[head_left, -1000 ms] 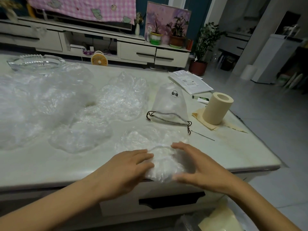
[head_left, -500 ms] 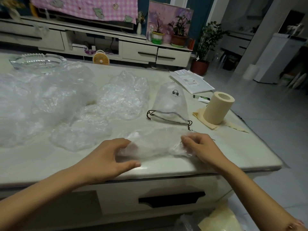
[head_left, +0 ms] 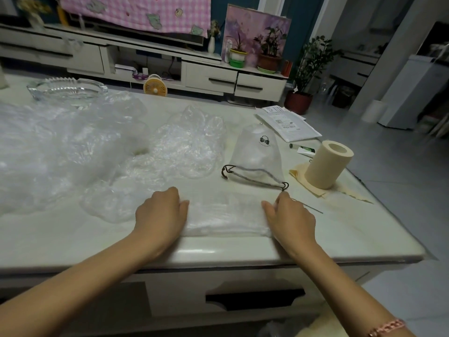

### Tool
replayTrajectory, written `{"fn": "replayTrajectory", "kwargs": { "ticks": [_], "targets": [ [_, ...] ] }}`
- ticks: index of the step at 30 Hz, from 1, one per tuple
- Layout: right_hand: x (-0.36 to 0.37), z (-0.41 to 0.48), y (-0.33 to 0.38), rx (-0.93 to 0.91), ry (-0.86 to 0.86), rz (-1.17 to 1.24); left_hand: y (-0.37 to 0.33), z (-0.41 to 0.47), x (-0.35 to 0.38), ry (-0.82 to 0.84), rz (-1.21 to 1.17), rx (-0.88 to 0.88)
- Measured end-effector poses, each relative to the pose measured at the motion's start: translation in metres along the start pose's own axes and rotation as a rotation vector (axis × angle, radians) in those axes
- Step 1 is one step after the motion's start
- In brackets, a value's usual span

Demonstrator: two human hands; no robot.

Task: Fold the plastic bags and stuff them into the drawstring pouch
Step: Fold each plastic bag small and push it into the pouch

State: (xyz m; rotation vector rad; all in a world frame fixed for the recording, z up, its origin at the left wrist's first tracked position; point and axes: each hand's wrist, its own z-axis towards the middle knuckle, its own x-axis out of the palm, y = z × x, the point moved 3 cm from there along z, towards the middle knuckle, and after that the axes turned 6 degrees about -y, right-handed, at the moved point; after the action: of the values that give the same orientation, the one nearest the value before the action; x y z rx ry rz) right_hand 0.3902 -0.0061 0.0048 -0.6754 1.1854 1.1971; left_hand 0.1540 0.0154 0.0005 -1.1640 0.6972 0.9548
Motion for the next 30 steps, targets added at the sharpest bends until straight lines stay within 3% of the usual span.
{"fn": "replayTrajectory", "kwargs": {
  "ticks": [5,8,11,13,15,17,19,27,30],
  "targets": [
    [-0.005,0.001,-0.015,0.007,-0.048,-0.153,-0.009,-0.006,-0.004,0.012,0.308,0.097],
    [-0.017,0.003,-0.016,-0.034,-0.135,-0.05,-0.015,-0.009,-0.014,-0.025,0.374,0.119],
    [-0.027,-0.004,0.012,-0.315,-0.28,0.272,-0.028,-0.008,-0.028,-0.296,0.234,0.368],
    [-0.021,-0.011,0.037,-0.52,-0.123,0.366,-0.038,-0.009,-0.025,-0.375,0.098,0.627],
    [-0.005,-0.017,0.053,-0.646,0.128,0.289,-0.046,-0.011,-0.008,-0.049,0.065,0.663],
    [0.008,-0.017,0.053,-0.659,0.277,0.163,-0.041,-0.013,0.009,0.253,0.135,0.525],
    [0.013,-0.015,0.046,-0.618,0.349,0.093,-0.032,-0.011,0.02,0.381,0.211,0.452],
    [0.009,-0.013,0.029,-0.568,0.394,-0.099,-0.024,-0.011,0.025,0.421,0.194,0.44],
    [0.011,-0.013,0.016,-0.482,0.44,-0.022,-0.021,-0.01,0.027,0.43,0.178,0.428]
  ]
}}
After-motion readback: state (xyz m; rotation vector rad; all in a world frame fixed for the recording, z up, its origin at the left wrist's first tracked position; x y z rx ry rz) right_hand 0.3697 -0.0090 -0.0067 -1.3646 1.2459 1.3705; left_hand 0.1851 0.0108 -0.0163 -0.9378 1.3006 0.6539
